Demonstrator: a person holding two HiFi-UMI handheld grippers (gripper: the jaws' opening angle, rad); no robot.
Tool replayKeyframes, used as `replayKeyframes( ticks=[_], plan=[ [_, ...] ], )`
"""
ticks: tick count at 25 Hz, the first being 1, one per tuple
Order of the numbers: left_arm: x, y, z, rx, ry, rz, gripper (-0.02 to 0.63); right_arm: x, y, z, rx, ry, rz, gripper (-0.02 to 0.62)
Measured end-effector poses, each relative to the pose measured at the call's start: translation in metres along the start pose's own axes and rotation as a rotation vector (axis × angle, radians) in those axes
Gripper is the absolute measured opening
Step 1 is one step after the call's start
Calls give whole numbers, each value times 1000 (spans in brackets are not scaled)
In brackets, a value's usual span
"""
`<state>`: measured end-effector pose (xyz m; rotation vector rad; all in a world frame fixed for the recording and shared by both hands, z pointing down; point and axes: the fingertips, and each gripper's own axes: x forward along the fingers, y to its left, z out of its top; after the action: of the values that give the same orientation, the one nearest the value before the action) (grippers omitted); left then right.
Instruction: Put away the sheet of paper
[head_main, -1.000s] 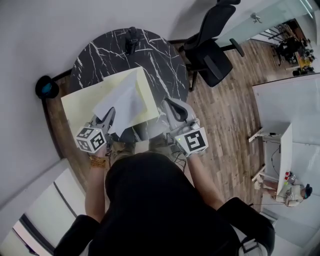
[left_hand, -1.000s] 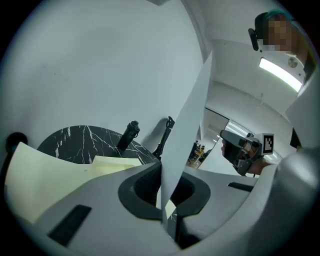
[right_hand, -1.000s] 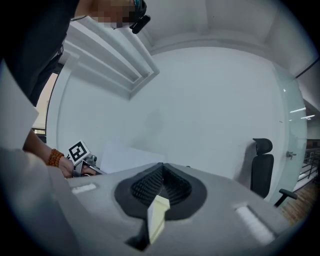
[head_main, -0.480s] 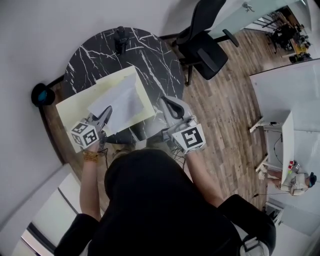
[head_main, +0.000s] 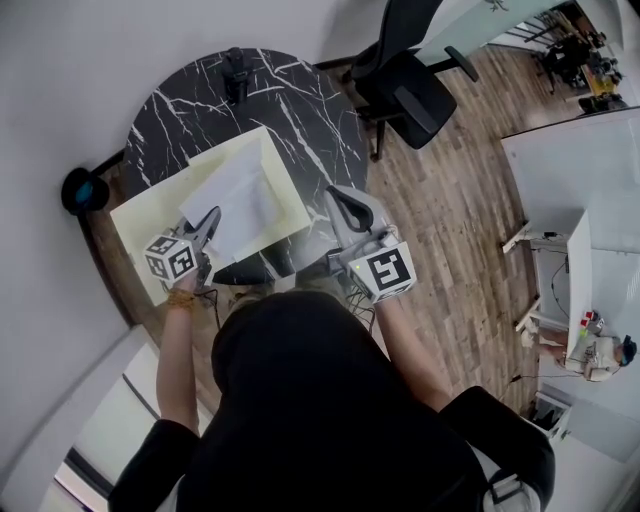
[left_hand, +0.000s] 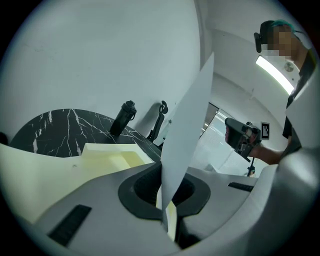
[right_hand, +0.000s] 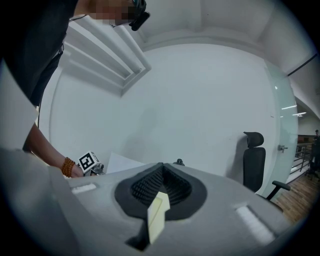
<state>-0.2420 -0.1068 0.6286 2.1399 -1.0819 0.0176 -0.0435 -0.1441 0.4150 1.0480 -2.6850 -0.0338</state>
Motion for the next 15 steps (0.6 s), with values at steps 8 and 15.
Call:
replayKeyframes(
  ticks=[8, 15],
  plan=[
    [25, 17, -13, 27, 117, -28, 11, -3, -4, -11, 19, 24, -6, -2],
    [43, 30, -31, -31, 153, -29, 11, -7, -10, -12, 21, 30, -25, -2]
  ],
)
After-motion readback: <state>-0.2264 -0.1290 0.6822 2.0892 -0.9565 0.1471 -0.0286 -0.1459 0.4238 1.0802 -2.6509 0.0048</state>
